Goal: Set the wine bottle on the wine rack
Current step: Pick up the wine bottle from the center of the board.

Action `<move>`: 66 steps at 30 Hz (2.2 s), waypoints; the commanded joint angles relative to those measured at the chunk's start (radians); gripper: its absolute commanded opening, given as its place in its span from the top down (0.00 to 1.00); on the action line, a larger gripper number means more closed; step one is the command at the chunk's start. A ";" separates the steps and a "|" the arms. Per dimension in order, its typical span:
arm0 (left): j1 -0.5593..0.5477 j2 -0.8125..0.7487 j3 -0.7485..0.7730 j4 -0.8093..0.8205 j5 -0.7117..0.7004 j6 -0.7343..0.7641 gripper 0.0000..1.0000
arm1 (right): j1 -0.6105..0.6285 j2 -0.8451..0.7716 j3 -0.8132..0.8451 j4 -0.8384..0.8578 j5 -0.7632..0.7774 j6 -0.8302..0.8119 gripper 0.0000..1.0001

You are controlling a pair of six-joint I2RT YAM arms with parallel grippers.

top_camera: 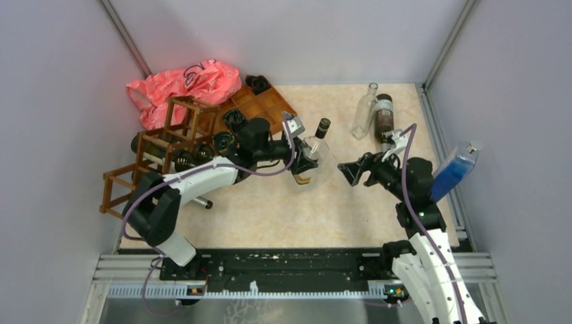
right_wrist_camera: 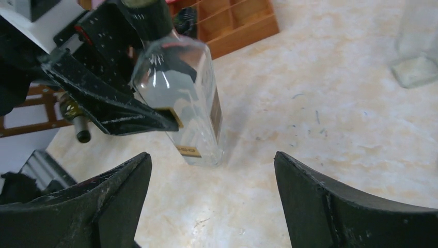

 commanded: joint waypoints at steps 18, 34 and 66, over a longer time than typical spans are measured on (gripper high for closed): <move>0.003 -0.313 0.068 -1.056 -0.086 0.665 1.00 | 0.103 0.152 0.181 -0.140 -0.440 -0.105 0.08; -0.054 -0.279 0.058 -0.999 0.014 0.693 1.00 | 0.241 0.370 0.227 -0.050 -0.385 -0.035 0.08; -0.110 -0.213 0.023 -0.876 0.010 0.636 1.00 | 0.413 0.546 0.268 -0.130 -0.256 -0.056 0.86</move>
